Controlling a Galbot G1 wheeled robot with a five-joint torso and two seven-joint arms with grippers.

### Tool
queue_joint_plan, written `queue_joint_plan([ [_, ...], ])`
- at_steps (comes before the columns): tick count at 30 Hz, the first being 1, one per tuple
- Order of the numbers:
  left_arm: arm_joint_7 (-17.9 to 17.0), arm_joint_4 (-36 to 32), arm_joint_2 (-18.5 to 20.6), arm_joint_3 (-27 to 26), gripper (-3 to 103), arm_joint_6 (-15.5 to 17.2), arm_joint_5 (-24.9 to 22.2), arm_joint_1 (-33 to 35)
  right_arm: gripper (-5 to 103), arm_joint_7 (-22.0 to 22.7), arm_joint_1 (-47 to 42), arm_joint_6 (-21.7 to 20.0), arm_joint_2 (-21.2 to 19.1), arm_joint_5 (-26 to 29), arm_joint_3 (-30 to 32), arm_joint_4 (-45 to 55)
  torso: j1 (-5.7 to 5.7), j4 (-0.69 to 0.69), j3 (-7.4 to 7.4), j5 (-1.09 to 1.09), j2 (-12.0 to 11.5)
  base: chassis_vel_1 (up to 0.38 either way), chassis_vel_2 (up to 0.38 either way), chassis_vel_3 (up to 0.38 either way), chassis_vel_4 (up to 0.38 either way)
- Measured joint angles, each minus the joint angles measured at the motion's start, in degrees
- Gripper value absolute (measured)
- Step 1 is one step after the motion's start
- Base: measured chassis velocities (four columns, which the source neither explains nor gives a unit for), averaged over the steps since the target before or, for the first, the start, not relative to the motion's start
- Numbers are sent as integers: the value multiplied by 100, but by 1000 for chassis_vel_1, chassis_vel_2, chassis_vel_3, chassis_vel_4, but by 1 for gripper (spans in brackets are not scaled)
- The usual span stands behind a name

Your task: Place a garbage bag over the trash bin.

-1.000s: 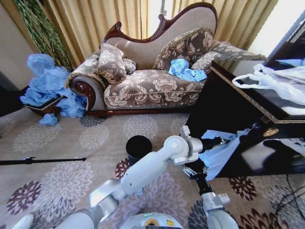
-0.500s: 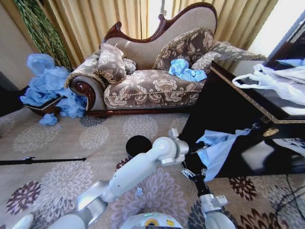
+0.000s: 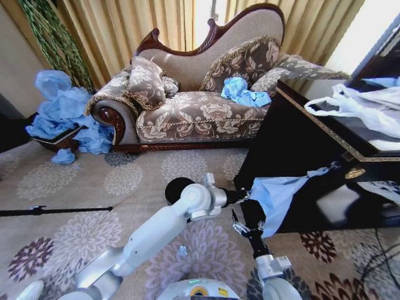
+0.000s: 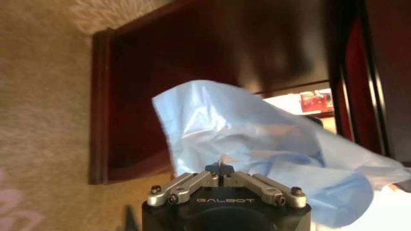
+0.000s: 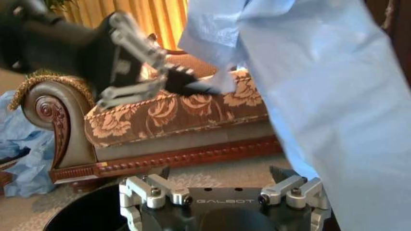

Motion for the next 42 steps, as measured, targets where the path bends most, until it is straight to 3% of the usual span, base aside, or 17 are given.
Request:
queue_joint_plan([
  [2,19,-43,79,-50,0,52,5,43,100,1,0,0,8,-10,-12,-3,0,0,0,-1,0,0,0,0,0],
  [6,186,-287,622,-599,0,520,108,414,100,4,2,5,45,-91,-160,-29,0,0,0,-1,0,0,0,0,0],
  [10,248,-398,913,-853,0,683,107,626,100,12,12,8,62,-123,-223,-44,0,0,0,-1,0,0,0,0,0],
  [12,427,-553,1335,-1144,0,893,147,953,100,14,15,16,76,-159,-290,-53,0,1,0,0,0,0,0,0,0],
  [18,841,-778,1877,-1636,0,1088,442,1538,100,15,5,32,95,-226,-391,-70,0,1,0,0,0,0,0,0,0],
  [20,1157,-861,2150,-1945,0,1166,764,1851,100,15,1,41,104,-263,-454,-83,0,0,0,0,0,0,0,0,0],
  [27,1849,-868,2584,-2322,0,1133,1597,2351,100,15,-41,99,164,-360,-573,-86,0,0,0,1,0,0,0,0,0],
  [32,2105,-739,2660,-2454,0,990,2057,2414,100,-91,-156,172,208,-427,-676,-78,0,0,0,1,0,0,0,0,0],
  [42,2180,-816,2638,-2536,0,651,2230,2095,100,-273,-161,303,132,-514,-725,-307,0,0,0,2,0,0,0,0,0],
])
